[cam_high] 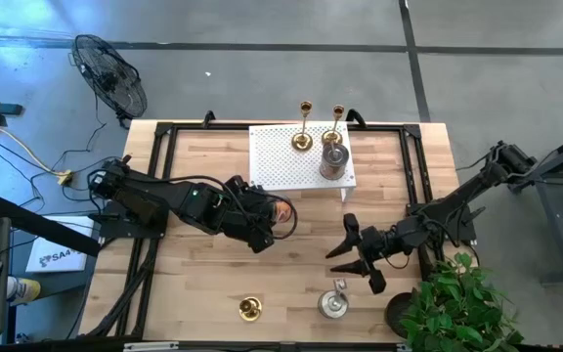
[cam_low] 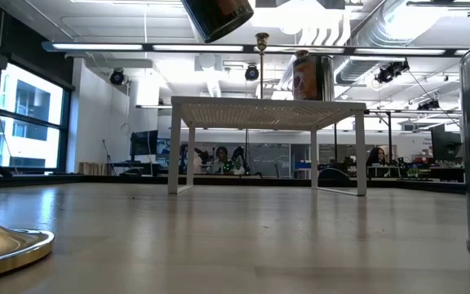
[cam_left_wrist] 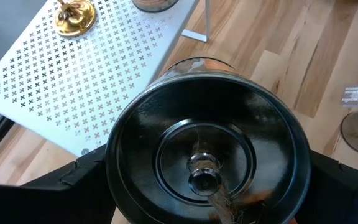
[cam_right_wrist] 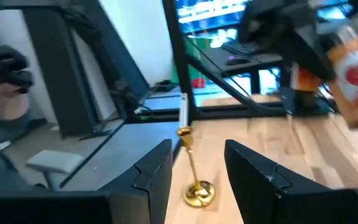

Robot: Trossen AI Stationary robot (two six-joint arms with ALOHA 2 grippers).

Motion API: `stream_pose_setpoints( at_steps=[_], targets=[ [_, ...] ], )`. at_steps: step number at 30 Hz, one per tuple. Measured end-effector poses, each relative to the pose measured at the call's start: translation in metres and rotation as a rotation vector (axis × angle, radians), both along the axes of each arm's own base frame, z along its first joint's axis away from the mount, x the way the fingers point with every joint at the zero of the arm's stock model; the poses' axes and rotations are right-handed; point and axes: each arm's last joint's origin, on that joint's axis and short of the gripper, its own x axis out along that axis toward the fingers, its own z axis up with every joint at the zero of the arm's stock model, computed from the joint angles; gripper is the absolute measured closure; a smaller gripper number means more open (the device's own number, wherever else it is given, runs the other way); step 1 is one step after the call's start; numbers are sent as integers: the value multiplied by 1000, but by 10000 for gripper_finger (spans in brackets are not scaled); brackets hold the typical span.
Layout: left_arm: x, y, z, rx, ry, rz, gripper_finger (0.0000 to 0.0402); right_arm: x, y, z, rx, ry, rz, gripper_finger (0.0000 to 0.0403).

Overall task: Pick & Place candle stick holders
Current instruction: Put the left silver candle on the shelf aligned with the other silver candle

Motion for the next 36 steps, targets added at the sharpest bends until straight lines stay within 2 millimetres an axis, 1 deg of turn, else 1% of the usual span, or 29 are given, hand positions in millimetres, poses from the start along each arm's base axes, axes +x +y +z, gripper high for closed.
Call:
stream_pose_setpoints(
  at_steps=[5,12,19,32,36],
  targets=[
    [1,2,0,-1,-1,10,51,0,0,6,-23,-69,3,260],
    [1,3,0,-7,1,11,51,1,-2,5,-75,-75,-5,260],
    [1,3,0,-8,1,11,51,1,-2,4,-14,-50,-8,260],
    [0,3,0,-13,1,8,51,1,-2,3,-10,-36,-9,260],
    [0,3,0,-13,1,8,51,1,-3,4,-9,-39,-32,253]
  ],
)
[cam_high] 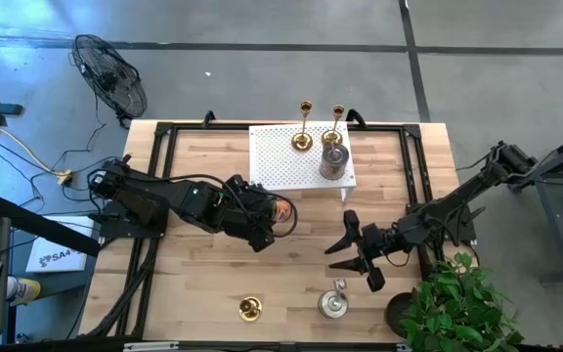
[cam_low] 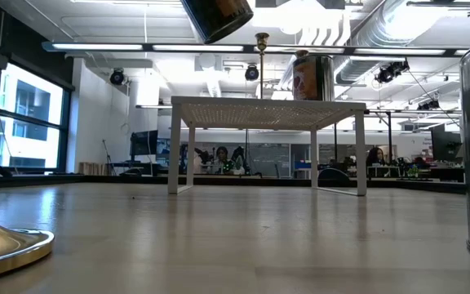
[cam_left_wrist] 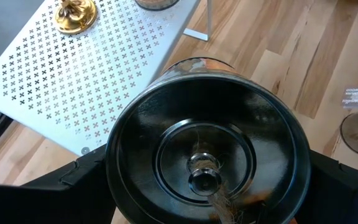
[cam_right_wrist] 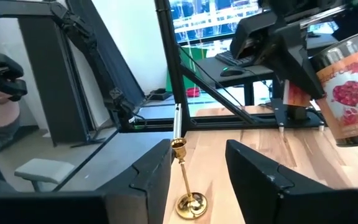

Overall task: Pick & Place candle stick holders
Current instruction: Put the left silver candle on the shelf aligned with the other silver candle

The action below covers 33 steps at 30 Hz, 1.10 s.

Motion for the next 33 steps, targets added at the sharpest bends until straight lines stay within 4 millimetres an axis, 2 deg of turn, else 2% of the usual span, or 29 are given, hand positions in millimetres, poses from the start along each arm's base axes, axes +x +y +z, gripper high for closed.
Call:
stream_pose_setpoints(
  at_steps=[11,33],
  targets=[
    [0,0,0,-4,0,-2,51,-1,-2,2,-3,-3,-45,202],
    [0,0,0,-12,1,-6,51,-1,-4,2,16,4,-104,36]
  ],
)
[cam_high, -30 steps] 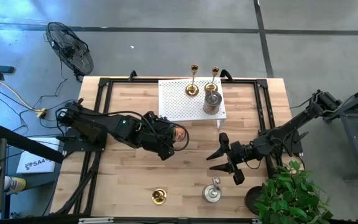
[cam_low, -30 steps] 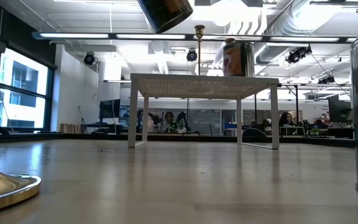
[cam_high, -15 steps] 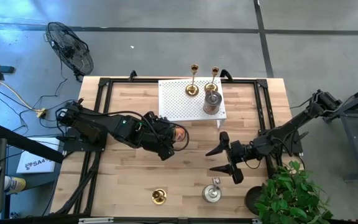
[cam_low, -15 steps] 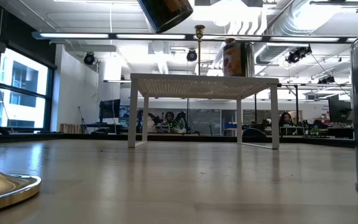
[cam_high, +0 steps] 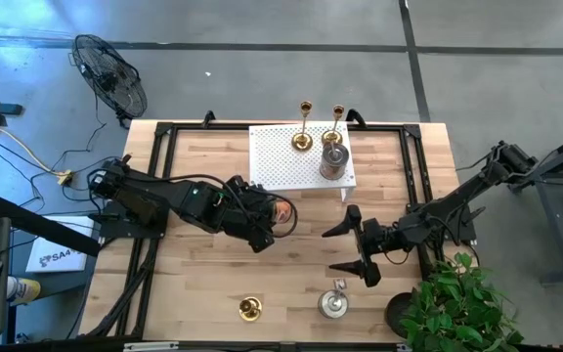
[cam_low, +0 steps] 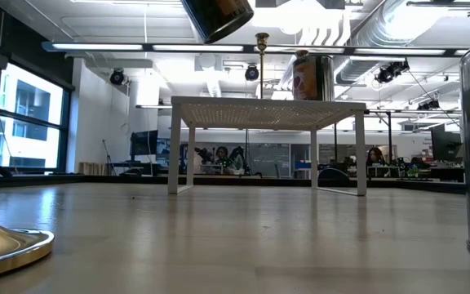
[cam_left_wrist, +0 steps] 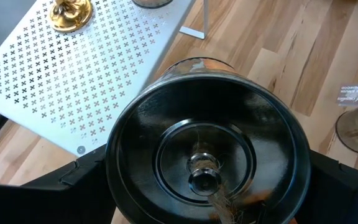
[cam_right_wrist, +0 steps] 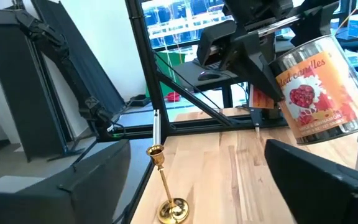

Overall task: Pick & Place candle stick holders
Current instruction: Put the left silver candle on the shelf aligned with the other silver candle

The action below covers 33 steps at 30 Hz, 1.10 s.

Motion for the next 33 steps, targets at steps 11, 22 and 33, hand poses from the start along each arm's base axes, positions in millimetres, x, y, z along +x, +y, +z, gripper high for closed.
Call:
stream_pose_setpoints(
  at_steps=[11,22,33],
  targets=[
    [0,0,0,0,0,0,51,0,1,1,56,7,22,4],
    [9,5,-10,-30,56,-8,51,-1,3,-4,10,43,97,5],
    [15,7,-14,-67,93,-72,51,-2,5,-3,156,73,176,3]
  ],
)
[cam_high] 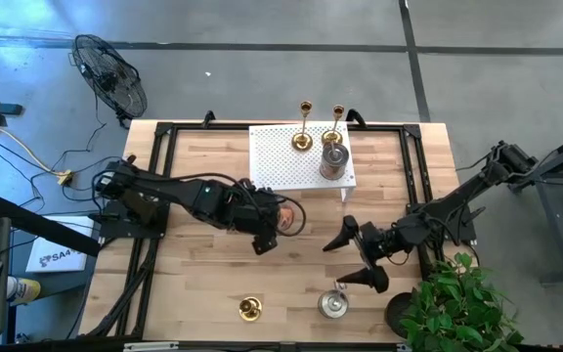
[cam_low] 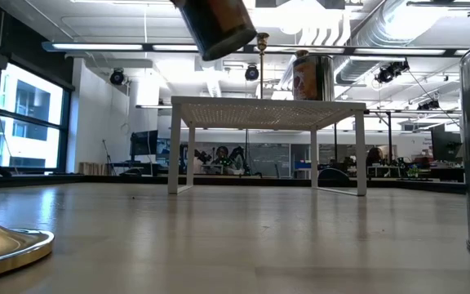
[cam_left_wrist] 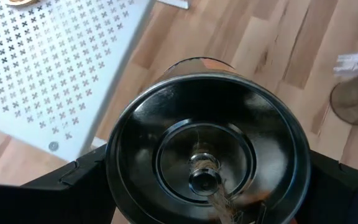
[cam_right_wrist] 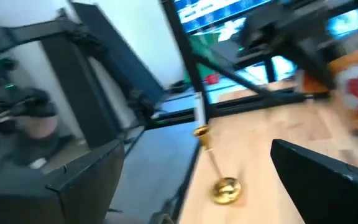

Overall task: Pick & Place candle stick holders
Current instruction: Put the left silver candle on the shelf aligned with the other silver candle

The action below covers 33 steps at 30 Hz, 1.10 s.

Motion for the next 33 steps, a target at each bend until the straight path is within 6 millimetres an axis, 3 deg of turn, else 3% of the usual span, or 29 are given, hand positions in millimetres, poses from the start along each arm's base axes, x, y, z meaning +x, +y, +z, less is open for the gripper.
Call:
stream_pose_setpoints(
  at_steps=[3,8,14,28,33],
  targets=[
    [0,-1,2,3,3,-34,51,2,-3,3,-137,-84,-22,4],
    [2,-3,7,-15,-14,-99,51,4,-10,3,-388,-122,-265,5],
    [2,-4,11,-8,-17,-151,51,3,-18,7,-409,-113,-518,5],
    [5,-7,13,-33,-38,-242,51,3,-16,13,-369,-179,-468,6],
    [5,-7,25,-63,-80,-259,51,5,-20,13,-401,-177,-478,4]
  ],
)
